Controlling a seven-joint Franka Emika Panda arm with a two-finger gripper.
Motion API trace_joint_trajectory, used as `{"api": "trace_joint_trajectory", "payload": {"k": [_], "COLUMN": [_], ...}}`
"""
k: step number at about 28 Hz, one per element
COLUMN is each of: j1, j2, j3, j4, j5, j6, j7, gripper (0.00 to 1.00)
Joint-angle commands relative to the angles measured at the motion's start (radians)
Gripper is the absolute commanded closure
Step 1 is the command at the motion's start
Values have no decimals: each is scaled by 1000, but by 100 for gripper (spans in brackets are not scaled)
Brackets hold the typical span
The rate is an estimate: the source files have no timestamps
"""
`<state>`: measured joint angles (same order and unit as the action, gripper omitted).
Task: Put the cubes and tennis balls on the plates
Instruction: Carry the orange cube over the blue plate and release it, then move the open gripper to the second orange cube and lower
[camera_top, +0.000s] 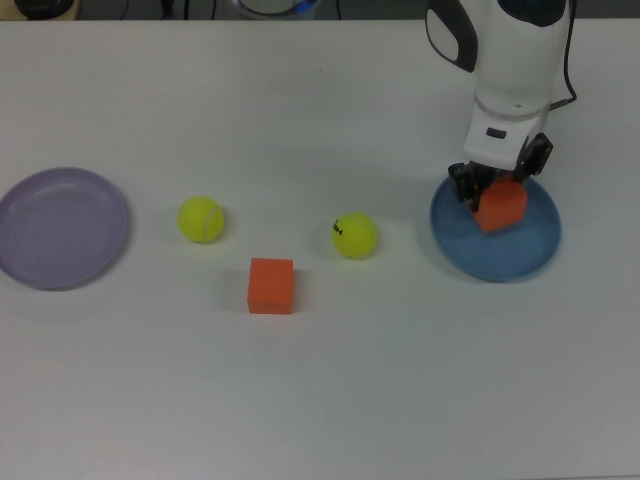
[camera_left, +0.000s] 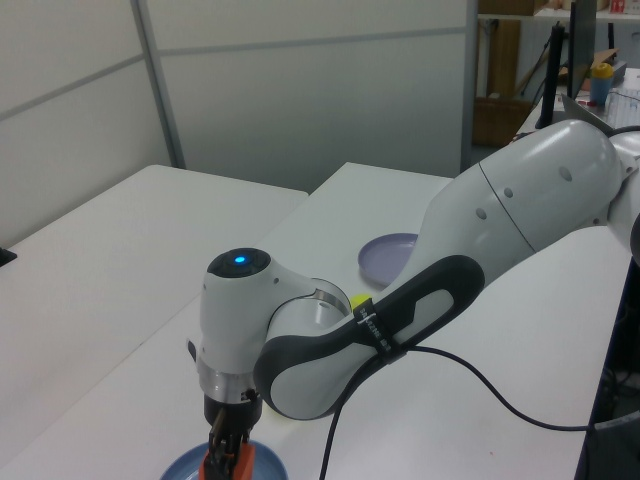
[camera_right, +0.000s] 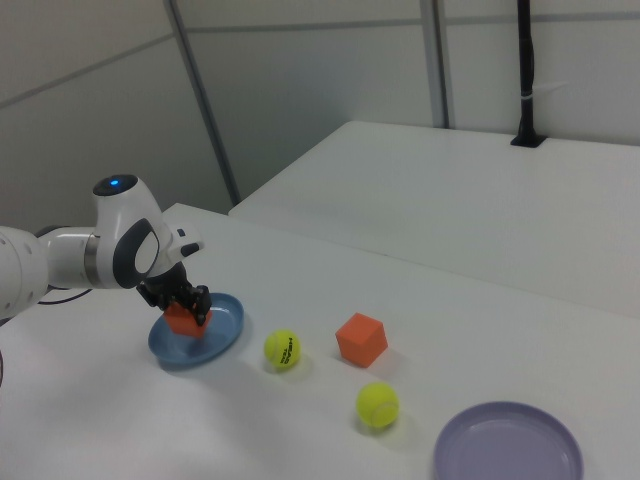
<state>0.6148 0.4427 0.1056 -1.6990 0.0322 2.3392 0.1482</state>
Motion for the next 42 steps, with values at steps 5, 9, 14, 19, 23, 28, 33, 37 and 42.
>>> {"api": "trace_joint_trajectory", "payload": {"k": [5,9,14,19,23,28,33,37,42], "j1": [22,22,16,-24,-79,-197,-292,-368,-426], "j2": [27,25,8,-39,-65,-76,-76,-73,-62], "j3": [-11,-11,-23,-40,-41,-40,-40,-38,-40], "j4": [24,25,57,64,79,119,127,127,127], "j5": [-23,-38,-34,-31,-31,-21,-20,-8,29], "j6": [11,11,2,-4,-37,-110,-118,-118,-116], "j7": [102,160,172,165,143,41,-74,-160,-249], "gripper": [0,0,0,0,0,0,0,0,0]}}
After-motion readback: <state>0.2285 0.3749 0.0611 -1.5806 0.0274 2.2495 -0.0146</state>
